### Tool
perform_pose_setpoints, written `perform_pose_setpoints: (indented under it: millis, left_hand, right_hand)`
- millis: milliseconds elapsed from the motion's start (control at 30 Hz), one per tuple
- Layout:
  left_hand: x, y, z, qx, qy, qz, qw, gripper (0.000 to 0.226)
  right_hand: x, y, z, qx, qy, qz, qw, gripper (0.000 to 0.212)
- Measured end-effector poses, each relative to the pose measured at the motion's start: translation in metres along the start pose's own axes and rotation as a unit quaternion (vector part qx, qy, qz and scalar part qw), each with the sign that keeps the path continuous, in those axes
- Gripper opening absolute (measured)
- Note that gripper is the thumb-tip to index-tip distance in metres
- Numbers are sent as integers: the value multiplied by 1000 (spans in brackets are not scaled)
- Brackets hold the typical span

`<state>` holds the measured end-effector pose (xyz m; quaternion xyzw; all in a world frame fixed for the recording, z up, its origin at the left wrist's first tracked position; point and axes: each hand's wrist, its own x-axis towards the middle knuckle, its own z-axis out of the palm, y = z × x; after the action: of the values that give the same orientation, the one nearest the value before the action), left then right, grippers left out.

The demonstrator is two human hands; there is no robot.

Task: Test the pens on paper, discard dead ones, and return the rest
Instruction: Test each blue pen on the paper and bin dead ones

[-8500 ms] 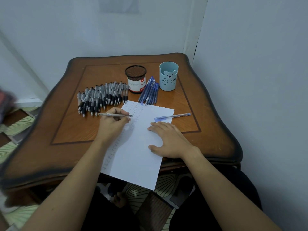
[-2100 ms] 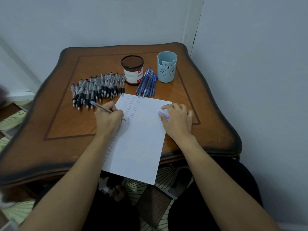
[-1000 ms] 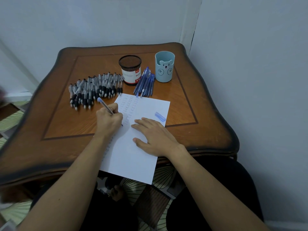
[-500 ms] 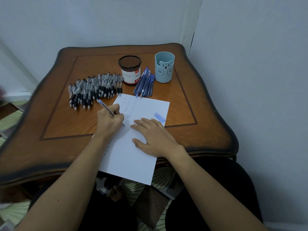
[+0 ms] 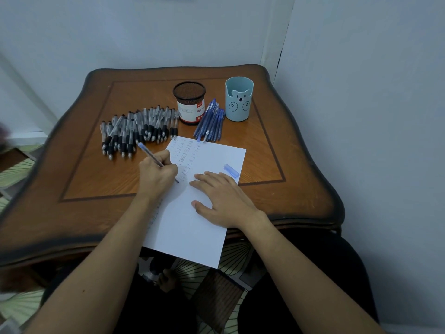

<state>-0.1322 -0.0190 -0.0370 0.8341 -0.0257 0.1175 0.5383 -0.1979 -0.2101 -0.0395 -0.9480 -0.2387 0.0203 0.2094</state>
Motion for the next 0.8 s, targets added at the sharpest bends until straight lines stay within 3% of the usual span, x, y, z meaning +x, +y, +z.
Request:
perform_pose_setpoints:
  millis: [100,200,367,500,567,667,800]
  left_hand:
    - [0,1,-3,-78,21,-39,996,21]
    - [-1,5,-3,-98,22,-28,995,16]
    - [1,5,-7,-134,-22,-67,988,24]
    - [4,7,-10,-155,-57,-108,980,9]
    - [6,10,-11,-170,-65,-121,976,17]
    - [4,14,-10,-161,-43,-106,980,10]
    - [-5,27,-3,-162,-34,-54,985,8]
  right_hand:
    - [2,1,-1,28,8,0,1000,53]
    - [1,3,-4,97,86,23,991,42]
    - [2,7,-14,15,219,152,964,34]
    - [3,19,-20,-30,167,278,946,42]
    - [3,22,-22,-41,155,286,945,37]
    - [2,20,-25,-45,164,270,948,28]
    - [3,12,-24,47,179,260,948,19]
